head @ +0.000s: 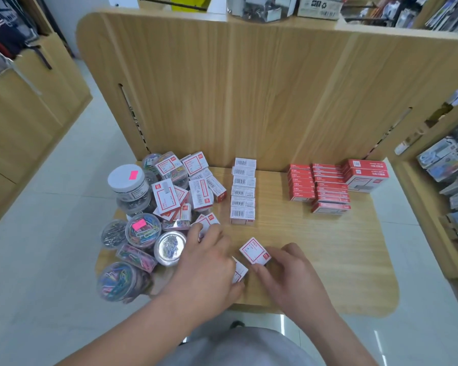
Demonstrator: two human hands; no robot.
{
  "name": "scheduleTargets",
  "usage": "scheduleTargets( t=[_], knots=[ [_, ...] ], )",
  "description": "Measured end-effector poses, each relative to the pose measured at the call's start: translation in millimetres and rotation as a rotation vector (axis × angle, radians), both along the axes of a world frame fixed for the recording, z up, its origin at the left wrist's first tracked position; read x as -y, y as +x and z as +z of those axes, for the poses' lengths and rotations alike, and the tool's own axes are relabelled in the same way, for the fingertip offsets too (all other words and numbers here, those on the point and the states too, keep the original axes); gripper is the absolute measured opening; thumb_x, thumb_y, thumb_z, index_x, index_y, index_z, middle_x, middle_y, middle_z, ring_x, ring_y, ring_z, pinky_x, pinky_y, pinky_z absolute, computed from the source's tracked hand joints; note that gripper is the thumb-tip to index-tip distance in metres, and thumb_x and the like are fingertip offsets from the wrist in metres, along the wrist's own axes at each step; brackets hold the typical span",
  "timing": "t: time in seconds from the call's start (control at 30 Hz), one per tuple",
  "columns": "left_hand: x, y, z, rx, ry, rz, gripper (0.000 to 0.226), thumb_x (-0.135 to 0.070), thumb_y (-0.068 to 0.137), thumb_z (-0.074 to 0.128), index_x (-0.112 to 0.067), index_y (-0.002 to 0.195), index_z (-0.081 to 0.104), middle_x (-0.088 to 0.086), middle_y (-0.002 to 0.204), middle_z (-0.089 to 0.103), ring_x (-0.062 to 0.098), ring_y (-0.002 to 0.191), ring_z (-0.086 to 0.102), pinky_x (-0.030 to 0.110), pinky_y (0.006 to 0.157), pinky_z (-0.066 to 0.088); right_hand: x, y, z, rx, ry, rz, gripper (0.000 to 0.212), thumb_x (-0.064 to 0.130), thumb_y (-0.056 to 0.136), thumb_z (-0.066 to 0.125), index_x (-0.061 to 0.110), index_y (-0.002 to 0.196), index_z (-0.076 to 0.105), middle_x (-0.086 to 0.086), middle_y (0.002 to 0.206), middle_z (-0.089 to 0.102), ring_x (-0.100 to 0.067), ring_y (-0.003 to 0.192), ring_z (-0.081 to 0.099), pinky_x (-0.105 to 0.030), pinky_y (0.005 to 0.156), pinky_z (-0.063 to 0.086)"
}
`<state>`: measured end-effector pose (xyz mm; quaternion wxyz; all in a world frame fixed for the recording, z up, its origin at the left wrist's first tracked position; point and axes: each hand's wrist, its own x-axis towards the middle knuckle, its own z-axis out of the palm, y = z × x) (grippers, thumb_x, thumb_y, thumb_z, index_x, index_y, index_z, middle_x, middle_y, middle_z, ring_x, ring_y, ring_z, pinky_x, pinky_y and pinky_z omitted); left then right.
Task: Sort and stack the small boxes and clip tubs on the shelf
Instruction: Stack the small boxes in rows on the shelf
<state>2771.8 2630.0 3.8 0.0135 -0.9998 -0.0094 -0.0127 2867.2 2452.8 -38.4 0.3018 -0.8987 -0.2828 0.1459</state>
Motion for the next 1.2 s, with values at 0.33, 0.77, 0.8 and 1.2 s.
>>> scheduleTargets(
  t=[0.33, 0.77, 0.8, 1.2],
  knots=[
    [9.8, -1.9, 4.2, 0.115, -0.102, 0.017, 0.037, -0.047, 0.063, 0.068, -0.02, 0.089, 0.073, -0.005, 0.091, 0.065, 0.024, 0.11, 0.053, 0.059, 0.104, 0.039, -30.1, 19.1, -3.1, -0.052, 0.23, -0.126, 0.042, 0.011, 0.083, 0.076, 0.037, 0.114, 0.064, 0.014, 0.088, 0.068, -0.003, 0.073, 0.063, -0.012, 0.068, 0.047],
    [-33.4, 7.9, 44.0, 0.108, -0.401, 0.293, 0.033, -0.037, 0.079, 0.074, -0.037, 0.109, 0.06, -0.012, 0.098, 0.063, 0.016, 0.093, 0.059, 0.036, 0.073, 0.051, -59.4, 22.0, -8.7, 0.081, -0.008, -0.126, 0.022, 0.053, 0.086, 0.067, 0.038, 0.096, 0.053, 0.009, 0.079, 0.05, -0.011, 0.072, 0.054, -0.031, 0.056, 0.042],
    [-34.4, 9.5, 42.4, 0.099, -0.472, 0.308, 0.034, -0.033, 0.08, 0.075, -0.037, 0.11, 0.06, -0.013, 0.101, 0.058, 0.015, 0.091, 0.058, 0.037, 0.076, 0.051, -60.6, 21.8, -9.0, 0.081, -0.018, -0.125, 0.023, 0.052, 0.088, 0.066, 0.039, 0.102, 0.054, 0.01, 0.081, 0.05, -0.012, 0.075, 0.056, -0.032, 0.059, 0.045],
    [-45.3, 16.8, 26.8, 0.138, -0.776, 0.347, 0.028, -0.02, 0.086, 0.078, -0.034, 0.104, 0.061, -0.019, 0.096, 0.054, 0.005, 0.076, 0.054, 0.03, 0.071, 0.047, -61.8, 15.0, -3.1, 0.08, -0.016, -0.078, 0.04, 0.039, 0.092, 0.062, 0.04, 0.129, 0.048, 0.014, 0.097, 0.053, -0.013, 0.095, 0.061, -0.034, 0.07, 0.052]
  ],
)
